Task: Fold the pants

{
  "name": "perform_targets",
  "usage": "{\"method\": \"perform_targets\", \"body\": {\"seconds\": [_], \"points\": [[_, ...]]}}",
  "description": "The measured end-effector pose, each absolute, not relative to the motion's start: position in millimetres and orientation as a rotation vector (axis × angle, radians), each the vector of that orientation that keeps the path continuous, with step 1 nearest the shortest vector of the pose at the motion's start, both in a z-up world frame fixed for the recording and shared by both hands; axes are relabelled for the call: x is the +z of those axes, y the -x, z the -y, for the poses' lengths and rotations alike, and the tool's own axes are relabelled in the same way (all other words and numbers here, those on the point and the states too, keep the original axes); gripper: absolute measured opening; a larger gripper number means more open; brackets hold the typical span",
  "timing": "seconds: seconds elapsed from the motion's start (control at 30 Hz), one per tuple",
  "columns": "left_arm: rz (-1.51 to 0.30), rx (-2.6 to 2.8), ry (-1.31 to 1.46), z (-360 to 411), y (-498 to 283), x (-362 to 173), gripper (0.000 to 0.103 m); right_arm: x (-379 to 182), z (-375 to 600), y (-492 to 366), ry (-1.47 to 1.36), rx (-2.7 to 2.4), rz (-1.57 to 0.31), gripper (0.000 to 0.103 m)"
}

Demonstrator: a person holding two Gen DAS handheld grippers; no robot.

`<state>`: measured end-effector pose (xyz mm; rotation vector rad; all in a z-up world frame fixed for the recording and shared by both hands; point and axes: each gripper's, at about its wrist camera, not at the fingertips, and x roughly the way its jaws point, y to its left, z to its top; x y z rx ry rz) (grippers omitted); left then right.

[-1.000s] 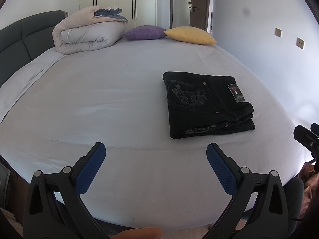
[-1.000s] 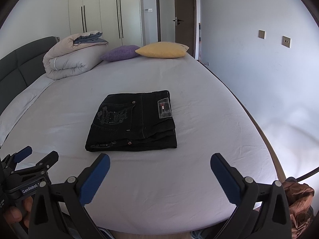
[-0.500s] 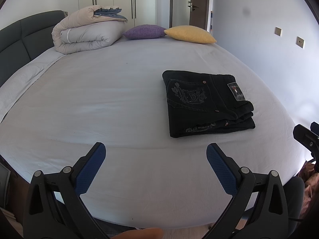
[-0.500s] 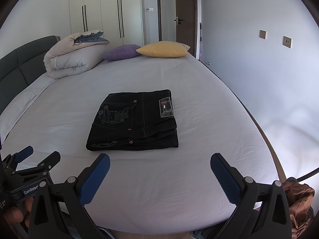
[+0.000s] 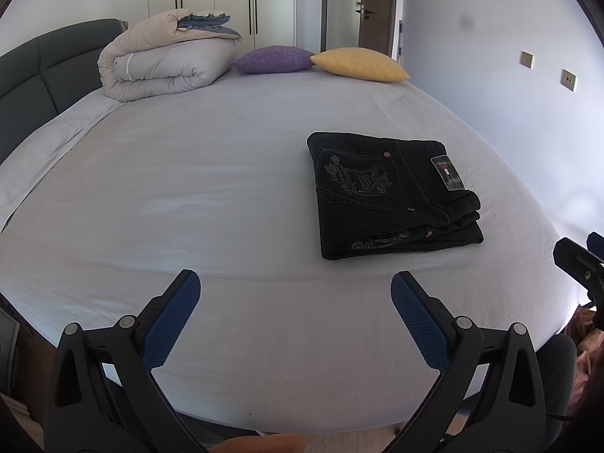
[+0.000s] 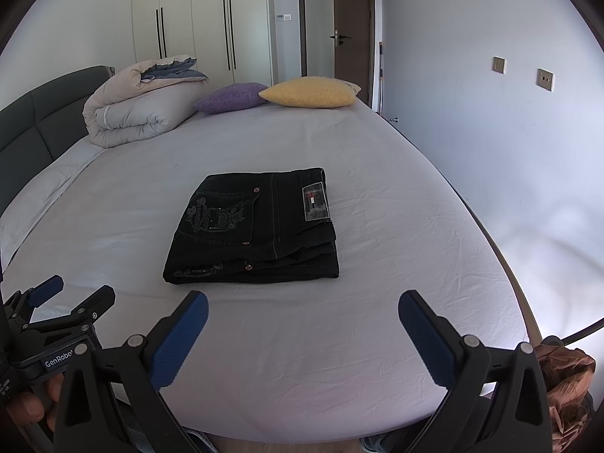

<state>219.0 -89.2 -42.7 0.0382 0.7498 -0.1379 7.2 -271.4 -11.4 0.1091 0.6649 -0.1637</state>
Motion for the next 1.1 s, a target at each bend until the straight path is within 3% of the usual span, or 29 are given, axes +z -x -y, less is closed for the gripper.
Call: {"method": "perform_targets", "body": {"seconds": [1.1], "points": [[-0.756, -0.143, -0.037, 88.2, -218.6, -45.0, 0.103, -13.9, 266.5, -4.7, -0.104, -0.162, -0.668, 0.103]]}}
